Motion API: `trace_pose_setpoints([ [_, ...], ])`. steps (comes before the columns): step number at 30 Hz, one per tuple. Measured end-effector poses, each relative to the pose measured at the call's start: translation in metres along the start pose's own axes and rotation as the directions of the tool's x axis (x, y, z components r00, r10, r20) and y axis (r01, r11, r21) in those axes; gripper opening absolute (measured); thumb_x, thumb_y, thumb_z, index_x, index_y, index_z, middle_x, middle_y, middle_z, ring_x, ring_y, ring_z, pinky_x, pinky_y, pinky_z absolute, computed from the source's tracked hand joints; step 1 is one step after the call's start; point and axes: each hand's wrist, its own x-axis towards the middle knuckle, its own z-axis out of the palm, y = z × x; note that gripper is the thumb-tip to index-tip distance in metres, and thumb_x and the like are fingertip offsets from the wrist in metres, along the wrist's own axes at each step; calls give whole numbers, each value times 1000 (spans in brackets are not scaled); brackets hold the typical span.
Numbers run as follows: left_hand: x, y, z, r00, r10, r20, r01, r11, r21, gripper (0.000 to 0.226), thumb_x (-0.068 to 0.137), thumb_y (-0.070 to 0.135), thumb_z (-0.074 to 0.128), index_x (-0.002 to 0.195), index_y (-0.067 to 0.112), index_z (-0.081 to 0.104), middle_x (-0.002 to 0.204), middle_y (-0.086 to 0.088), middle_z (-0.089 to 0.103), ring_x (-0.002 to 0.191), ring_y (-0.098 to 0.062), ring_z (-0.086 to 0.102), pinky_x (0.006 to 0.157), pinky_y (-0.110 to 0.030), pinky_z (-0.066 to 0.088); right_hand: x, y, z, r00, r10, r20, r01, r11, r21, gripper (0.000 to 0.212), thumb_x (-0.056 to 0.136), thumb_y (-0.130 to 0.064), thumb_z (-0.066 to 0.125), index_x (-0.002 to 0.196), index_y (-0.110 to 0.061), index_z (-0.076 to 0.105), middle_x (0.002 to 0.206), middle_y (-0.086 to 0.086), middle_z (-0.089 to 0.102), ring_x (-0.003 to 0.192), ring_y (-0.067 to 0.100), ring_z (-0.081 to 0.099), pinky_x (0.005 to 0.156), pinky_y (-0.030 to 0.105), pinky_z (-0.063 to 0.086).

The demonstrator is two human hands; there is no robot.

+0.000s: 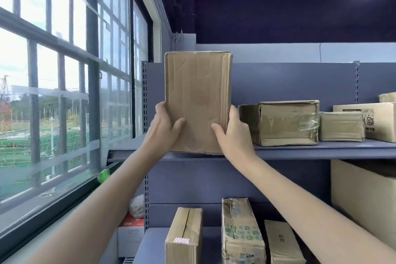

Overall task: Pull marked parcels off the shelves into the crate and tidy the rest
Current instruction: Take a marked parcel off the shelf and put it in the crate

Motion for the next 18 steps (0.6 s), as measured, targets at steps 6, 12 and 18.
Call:
trace_pose_setpoints([
  [6,-32,2,-18,994,95,-48,-97,995,-36,41,87,28,60,111,22,27,111,-4,53,103,-24,54,88,-43,49,-32,-1,4,986,-90,-138,104,989,100,46,87,-16,63,125,-6,41,113,9,61,97,24,55,81,31,44],
  [12,-25,42,-41,938,205,-279,-242,965,-104,71,76,46,56,134,24,22,130,0,37,124,-17,39,102,-40,38,-37,8,18,953,-134,-271,167,981,100,45,82,-10,67,121,3,48,105,15,63,93,31,57,69,14,33],
  [18,-7,100,-57,799,505,-328,-442,862,249,46,87,43,47,127,20,46,121,15,33,115,-6,27,99,-25,24,-37,15,22,902,-251,-352,286,957,52,46,77,-6,72,116,6,51,90,17,65,77,22,56,73,11,35],
])
